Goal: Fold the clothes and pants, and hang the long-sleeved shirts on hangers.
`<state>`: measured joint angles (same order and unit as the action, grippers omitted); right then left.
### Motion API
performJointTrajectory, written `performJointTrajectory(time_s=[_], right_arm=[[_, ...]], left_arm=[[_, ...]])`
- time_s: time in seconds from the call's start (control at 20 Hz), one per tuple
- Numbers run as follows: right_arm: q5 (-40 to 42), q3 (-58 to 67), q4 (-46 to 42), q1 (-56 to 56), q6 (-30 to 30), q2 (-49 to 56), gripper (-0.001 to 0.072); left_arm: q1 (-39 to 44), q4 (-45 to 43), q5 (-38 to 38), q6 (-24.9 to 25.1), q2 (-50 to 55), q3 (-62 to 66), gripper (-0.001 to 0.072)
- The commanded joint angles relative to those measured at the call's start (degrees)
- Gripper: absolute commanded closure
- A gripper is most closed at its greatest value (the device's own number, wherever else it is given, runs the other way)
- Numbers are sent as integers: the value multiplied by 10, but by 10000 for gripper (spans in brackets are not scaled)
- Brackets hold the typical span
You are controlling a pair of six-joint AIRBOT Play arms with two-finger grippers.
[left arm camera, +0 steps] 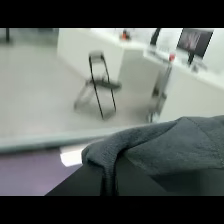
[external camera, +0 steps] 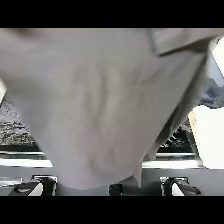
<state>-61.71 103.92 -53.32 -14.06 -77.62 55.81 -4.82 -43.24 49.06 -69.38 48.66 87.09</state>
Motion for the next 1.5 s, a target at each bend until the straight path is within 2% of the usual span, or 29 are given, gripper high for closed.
performJointTrajectory(time_s=[0.0,0.15,0.3,0.5,0.55,0.6,0.65,0.7,0.75,0.8,0.85,0.95,1.0,1.1,1.15,1.25,1.45], right_arm=[[-133,-8,-18,1,-39,160,666],[-139,-19,14,1,-138,310,666],[-198,-19,45,8,-213,414,666],[-229,-19,-29,56,-214,468,658],[-220,-19,-46,67,-214,471,554],[-203,-18,-46,68,-214,470,334],[-198,-10,-44,63,-207,468,173],[-205,-2,-47,50,-190,461,152],[-217,0,-59,31,-179,452,134],[-250,0,-85,6,-179,443,85],[-290,0,-119,-21,-182,440,83],[-368,-20,-157,-59,-180,440,82],[-395,-44,-163,-70,-174,440,81],[-400,-101,-165,-71,-159,439,63],[-385,-130,-163,-64,-157,438,26],[-356,-172,-163,-53,-151,438,26],[-315,-206,-166,-46,-143,438,26]], left_arm=[[37,-7,-41,-7,80,-153,685],[90,-2,-104,-7,203,-235,685],[122,31,-80,-7,322,-238,684],[131,120,-27,-7,406,-238,684],[126,122,-13,-7,412,-237,680],[118,122,-2,-7,411,-235,619],[99,122,22,-7,409,-228,356],[72,121,63,-15,409,-212,65],[37,111,115,-39,410,-193,36],[2,90,166,-83,410,-176,42],[-33,60,223,-128,409,-166,51],[-72,-17,327,-138,409,-171,54],[-74,-69,356,-138,406,-187,56],[-57,-93,352,-130,394,-245,56],[-40,-82,334,-119,388,-279,58],[5,-53,293,-103,387,-332,120],[97,-22,217,-99,389,-369,126]])
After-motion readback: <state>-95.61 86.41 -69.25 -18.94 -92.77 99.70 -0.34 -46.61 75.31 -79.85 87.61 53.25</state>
